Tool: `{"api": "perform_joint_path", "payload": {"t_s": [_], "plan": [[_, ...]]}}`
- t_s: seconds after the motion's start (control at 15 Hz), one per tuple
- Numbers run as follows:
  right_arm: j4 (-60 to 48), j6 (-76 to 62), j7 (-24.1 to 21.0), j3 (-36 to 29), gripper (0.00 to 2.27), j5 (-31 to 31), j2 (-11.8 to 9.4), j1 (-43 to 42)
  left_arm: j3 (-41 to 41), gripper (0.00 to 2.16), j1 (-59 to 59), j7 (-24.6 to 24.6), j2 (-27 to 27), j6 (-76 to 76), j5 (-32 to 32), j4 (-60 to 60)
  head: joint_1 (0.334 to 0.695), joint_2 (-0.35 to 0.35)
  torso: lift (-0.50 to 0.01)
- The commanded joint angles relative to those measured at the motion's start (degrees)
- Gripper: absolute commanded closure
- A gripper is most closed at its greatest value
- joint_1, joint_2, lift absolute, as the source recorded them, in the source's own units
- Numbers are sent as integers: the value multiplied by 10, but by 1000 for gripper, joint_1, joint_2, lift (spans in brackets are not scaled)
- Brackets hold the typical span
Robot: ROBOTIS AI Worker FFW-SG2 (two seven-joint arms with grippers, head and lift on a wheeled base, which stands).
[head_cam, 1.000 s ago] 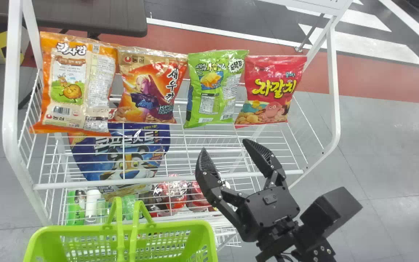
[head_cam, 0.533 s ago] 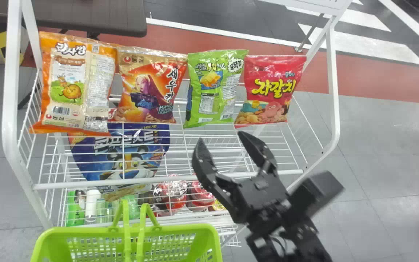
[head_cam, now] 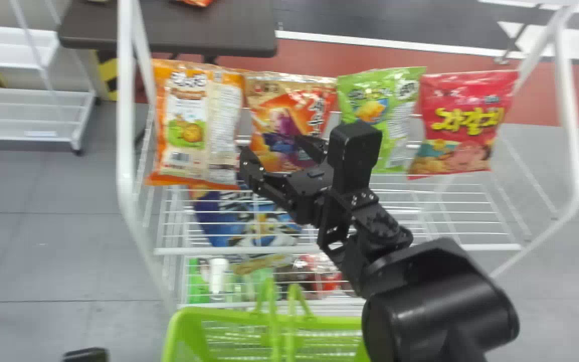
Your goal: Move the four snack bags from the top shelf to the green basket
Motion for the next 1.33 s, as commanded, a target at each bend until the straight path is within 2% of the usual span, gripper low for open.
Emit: {"api": "perform_joint_path", "payload": {"t_s": [0.0,0.2,0.47,0.6,0.73,0.87,0.93,1.27], "plan": [[46,12,-11,29,167,-10,1,-48,0,1362,-20,-2,16,0,13,16,695,-41,0],[137,19,-10,42,171,-17,1,-118,7,1362,-24,-13,21,0,19,24,695,36,0],[248,21,6,49,174,-41,1,-212,15,1362,-26,-24,25,0,29,32,695,65,0],[284,21,10,56,265,-58,1,-248,18,1362,-28,-27,28,0,36,36,695,76,0],[308,53,38,66,772,-68,1,-276,25,1362,-31,-30,30,2,42,41,695,85,0],[317,61,56,72,1831,-63,1,-281,26,1366,-32,-34,32,2,45,42,695,112,0],[307,63,57,79,2020,-49,1,-275,28,1362,-32,-33,32,2,46,42,695,120,0],[200,84,64,91,2111,-36,1,-214,26,1362,-32,-26,28,2,44,38,695,159,0]]}}
